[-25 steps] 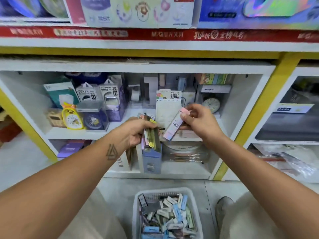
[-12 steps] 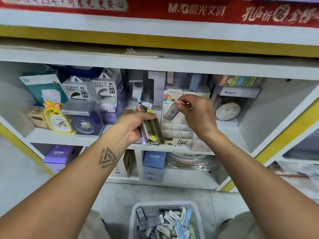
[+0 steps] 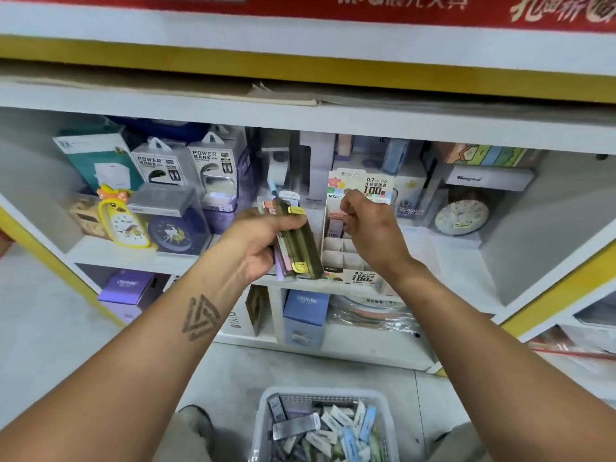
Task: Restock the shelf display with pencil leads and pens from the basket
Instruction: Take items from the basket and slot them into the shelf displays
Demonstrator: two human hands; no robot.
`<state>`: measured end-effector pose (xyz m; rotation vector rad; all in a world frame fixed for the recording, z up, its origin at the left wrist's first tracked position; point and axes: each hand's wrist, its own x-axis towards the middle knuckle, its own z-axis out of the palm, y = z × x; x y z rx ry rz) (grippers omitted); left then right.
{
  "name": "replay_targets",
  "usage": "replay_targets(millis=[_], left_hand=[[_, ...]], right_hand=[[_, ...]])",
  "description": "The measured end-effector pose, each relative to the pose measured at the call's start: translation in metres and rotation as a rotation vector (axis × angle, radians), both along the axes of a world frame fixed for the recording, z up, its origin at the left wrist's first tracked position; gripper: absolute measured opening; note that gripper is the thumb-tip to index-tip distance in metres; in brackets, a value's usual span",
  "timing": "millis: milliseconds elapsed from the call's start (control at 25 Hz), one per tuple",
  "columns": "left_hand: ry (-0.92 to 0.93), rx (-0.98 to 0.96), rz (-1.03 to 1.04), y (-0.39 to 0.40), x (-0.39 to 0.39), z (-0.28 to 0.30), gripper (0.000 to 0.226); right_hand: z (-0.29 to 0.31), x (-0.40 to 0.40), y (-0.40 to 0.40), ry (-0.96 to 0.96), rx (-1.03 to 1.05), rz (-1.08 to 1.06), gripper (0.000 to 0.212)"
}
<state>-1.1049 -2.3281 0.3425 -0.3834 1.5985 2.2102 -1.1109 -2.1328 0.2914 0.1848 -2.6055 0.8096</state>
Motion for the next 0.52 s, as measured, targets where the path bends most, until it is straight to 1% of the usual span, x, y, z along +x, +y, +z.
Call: replay_targets(millis=[120,160,200,240,280,320,360,400,480,520], left_hand=[[-0.017,0.033,0.008,0.002,0.002,0.000,0.046],[-0.018,0.041,0.005,0.005,0.001,0.000,0.041],[-0.013,0.050,-0.006,0.009,0.000,0.002,0.037],[-0.002,0.063,-0.019,0.014,-0.002,0.004,0.034],[0.018,0.075,-0.034,0.018,-0.004,0.006,0.033],[0.045,0.086,-0.052,0.023,-0.005,0.007,0.032],[0.067,0.095,-0.065,0.027,-0.005,0.007,0.032],[0.081,0.097,-0.080,0.030,-0.003,0.007,0.029],[0.094,0.093,-0.116,0.033,0.000,0.006,0.021],[0.098,0.091,-0.131,0.034,0.002,0.006,0.019]], right_hand=[[0.005,0.006,-0.001,0.035,0.149,-0.052,0.030],[0.010,0.010,-0.002,0.054,0.142,-0.075,0.030],[0.016,0.014,-0.003,0.033,0.041,-0.092,0.026],[0.023,0.019,-0.005,-0.042,-0.157,-0.094,0.021],[0.030,0.025,-0.008,-0.173,-0.388,-0.062,0.015],[0.035,0.031,-0.010,-0.287,-0.545,-0.028,0.012],[0.038,0.039,-0.012,-0.348,-0.566,0.009,0.016],[0.039,0.045,-0.012,-0.370,-0.523,0.043,0.024],[0.045,0.054,-0.014,-0.369,-0.453,0.076,0.036],[0.049,0.055,-0.013,-0.375,-0.459,0.088,0.035]])
